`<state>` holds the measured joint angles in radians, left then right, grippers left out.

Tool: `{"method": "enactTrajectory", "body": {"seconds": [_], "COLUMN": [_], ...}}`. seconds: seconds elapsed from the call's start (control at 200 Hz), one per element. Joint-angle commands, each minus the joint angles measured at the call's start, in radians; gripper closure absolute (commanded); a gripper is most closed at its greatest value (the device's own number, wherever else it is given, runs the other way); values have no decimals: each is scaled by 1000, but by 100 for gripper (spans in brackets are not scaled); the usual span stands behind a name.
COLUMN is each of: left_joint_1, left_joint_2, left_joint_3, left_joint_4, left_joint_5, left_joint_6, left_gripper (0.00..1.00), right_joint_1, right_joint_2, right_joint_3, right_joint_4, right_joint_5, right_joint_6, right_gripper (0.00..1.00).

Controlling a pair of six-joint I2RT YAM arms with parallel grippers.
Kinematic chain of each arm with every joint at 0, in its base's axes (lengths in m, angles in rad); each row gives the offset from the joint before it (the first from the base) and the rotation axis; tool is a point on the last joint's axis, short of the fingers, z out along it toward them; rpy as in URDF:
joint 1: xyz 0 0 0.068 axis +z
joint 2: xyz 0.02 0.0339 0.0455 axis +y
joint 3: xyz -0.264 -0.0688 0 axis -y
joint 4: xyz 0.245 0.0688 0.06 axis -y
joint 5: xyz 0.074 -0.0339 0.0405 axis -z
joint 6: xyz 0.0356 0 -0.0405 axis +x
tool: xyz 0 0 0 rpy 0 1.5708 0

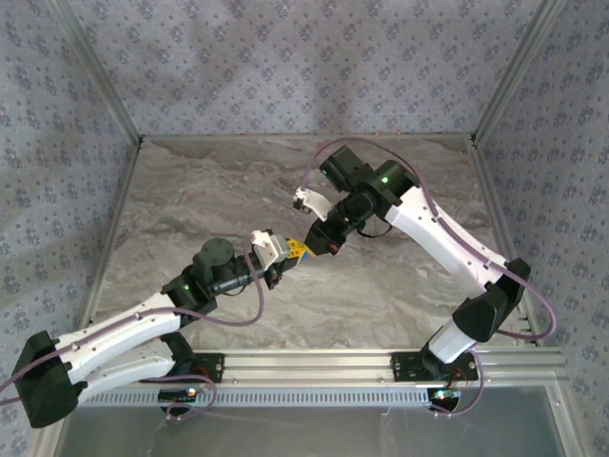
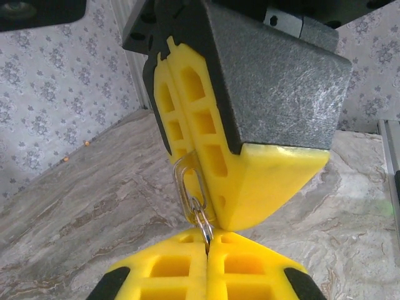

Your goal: Remove the keys from the keyring

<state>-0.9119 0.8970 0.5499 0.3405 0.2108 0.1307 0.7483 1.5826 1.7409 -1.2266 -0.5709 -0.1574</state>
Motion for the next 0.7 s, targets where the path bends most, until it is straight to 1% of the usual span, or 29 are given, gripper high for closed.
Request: {"method": "enactTrajectory", "body": {"seconds": [0.0, 0.185, 0.365, 0.475, 0.6, 0.695], "left_joint_1": [-11, -11, -12, -12, -13, -12], "left_joint_2": [-41, -72, -92, -97, -102, -117], "left_joint_3": [27, 36, 35, 34, 7, -7], "left_joint_4": [92, 100, 109, 90, 85, 75], "left_joint_5": [9, 31, 30, 24, 17, 12], "left_joint_6": [1, 9, 15, 11, -15, -36], "left_gripper": [100, 100, 100, 100, 80, 78], "right_joint_1": [-15, -46, -51, -54, -50, -45], "right_joint_2": [-31, -43, -30, -35, -38, -28], "right_joint_3": [-40, -120, -139, -132, -90, -61], "right_joint_4": [68, 178, 205, 210, 169, 121], "right_joint_5": [-73, -133, -201, -178, -135, -94], "right_joint_6": [42, 113, 129, 137, 114, 88], "right_gripper": [100, 100, 100, 100, 100, 100]}}
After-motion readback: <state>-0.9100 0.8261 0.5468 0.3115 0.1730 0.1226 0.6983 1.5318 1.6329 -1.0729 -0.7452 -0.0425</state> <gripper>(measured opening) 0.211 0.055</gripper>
